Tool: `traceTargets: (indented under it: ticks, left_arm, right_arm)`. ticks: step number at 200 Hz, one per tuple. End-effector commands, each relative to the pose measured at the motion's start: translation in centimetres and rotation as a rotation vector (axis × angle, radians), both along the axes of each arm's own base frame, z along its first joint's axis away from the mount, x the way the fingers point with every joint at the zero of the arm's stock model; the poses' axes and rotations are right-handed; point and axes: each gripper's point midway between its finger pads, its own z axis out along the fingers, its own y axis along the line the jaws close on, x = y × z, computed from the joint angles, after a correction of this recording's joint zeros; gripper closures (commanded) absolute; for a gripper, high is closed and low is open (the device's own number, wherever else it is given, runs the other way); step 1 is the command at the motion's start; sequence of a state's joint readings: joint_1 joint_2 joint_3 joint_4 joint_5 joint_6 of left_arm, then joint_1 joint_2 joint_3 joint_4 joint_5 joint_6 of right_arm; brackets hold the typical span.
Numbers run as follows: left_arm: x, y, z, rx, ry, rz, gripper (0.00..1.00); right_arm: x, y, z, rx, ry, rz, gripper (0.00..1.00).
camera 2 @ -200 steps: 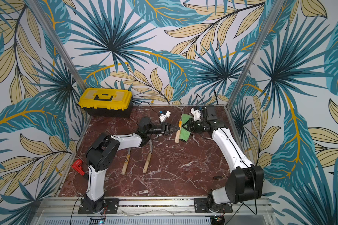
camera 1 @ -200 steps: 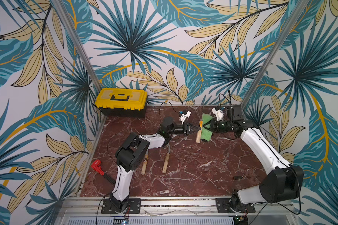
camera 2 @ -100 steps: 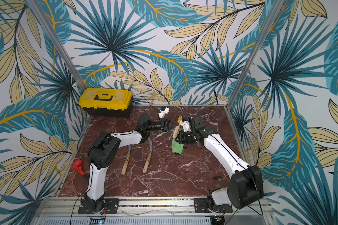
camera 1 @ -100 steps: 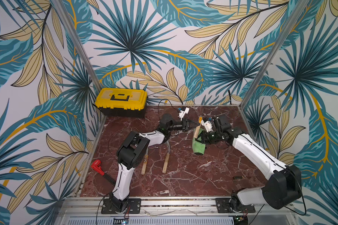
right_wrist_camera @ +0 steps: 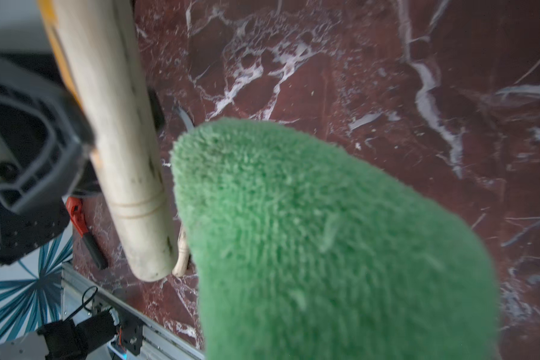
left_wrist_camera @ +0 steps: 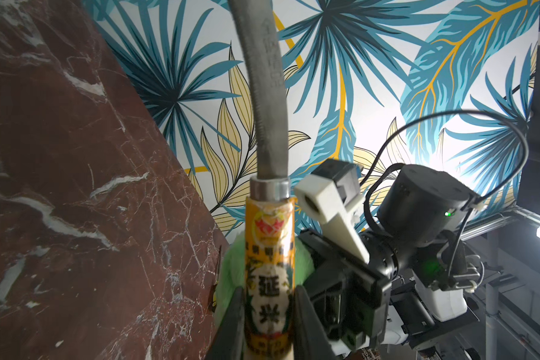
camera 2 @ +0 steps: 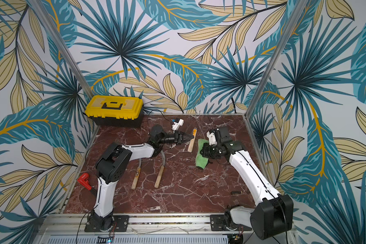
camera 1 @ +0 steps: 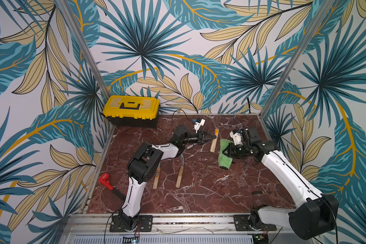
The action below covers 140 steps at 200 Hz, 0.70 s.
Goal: Wipe small sickles with rags
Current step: Wipe the small sickle.
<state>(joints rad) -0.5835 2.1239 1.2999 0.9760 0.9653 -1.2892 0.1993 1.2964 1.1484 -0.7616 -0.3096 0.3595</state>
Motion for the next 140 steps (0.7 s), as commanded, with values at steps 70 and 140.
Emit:
traceTargets:
  ticks: [70,140]
  left_arm:
    - [-1.3,0.7,2.5,-0.031,-0.077,-0.001,1.00]
    - [-0.5,0.3,4.3,-0.060,-0.108,0.007,1.00]
  right_arm:
    - [4.7,3.7,4.5,0.155,-0.103,0.141,0.84]
    - [2.0,7.3,1.4,0.190,-0.038,0.226,0.84]
